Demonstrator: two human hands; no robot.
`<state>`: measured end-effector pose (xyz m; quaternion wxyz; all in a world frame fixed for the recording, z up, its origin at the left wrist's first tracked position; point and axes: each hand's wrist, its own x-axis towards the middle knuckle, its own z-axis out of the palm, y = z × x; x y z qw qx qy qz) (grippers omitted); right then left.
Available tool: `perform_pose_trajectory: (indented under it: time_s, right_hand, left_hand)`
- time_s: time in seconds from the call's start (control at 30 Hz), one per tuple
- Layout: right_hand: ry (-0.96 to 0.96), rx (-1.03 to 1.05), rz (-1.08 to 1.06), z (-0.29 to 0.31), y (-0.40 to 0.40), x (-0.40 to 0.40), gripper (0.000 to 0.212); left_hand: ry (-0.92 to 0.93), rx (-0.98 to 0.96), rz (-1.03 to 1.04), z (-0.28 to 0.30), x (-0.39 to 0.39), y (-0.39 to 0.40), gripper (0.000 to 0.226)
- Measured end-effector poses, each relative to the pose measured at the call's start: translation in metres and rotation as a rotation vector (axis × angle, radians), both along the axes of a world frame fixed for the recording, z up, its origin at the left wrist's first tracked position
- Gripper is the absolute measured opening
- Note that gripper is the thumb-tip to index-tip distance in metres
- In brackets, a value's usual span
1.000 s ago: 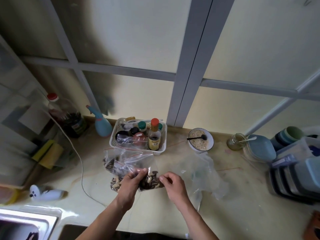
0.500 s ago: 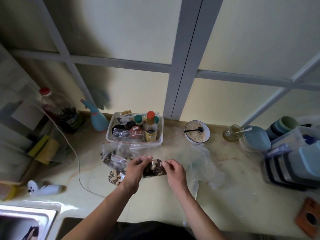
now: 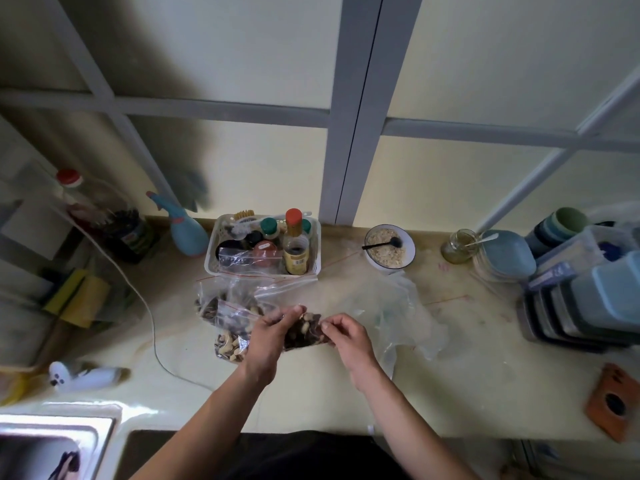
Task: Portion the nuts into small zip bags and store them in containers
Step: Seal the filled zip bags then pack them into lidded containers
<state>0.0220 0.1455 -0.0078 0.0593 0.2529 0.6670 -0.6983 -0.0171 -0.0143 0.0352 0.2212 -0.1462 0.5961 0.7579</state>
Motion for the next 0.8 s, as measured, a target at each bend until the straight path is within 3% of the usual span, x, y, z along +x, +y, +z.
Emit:
perform_pose_trajectory:
  time_s: [0.23,0.37,0.47,0.6,0.8]
  right_hand:
    - [-0.08,0.061,0.009,-0.007,-0.006,0.004,0.026]
    - [0.012,-0.022,-0.001,0.014,-0.007,0.004,0.015]
    - [0.087,-0.177,0.044,0.022,-0.006,0.003,0.026]
    - [0.085,-0.07,0.094,0.023,-0.002,0.001,0.008]
    - [0.031,-0.111,-0.016,0.023,0.001,0.008,0.015]
  left_hand:
    - [-0.024,0.021,0.058,-0.005,0.005,0.003,0.03]
    - [0.016,0.002,0.024,-0.007,0.004,0.001,0.034]
    - [0.042,0.019,-0.064,-0.005,0.004,0.0,0.032]
    - [0.05,0.014,-0.176,-0.01,0.003,-0.006,0.024]
    - [-0.031,-0.005,-0.179,-0.012,0.003,-0.018,0.035]
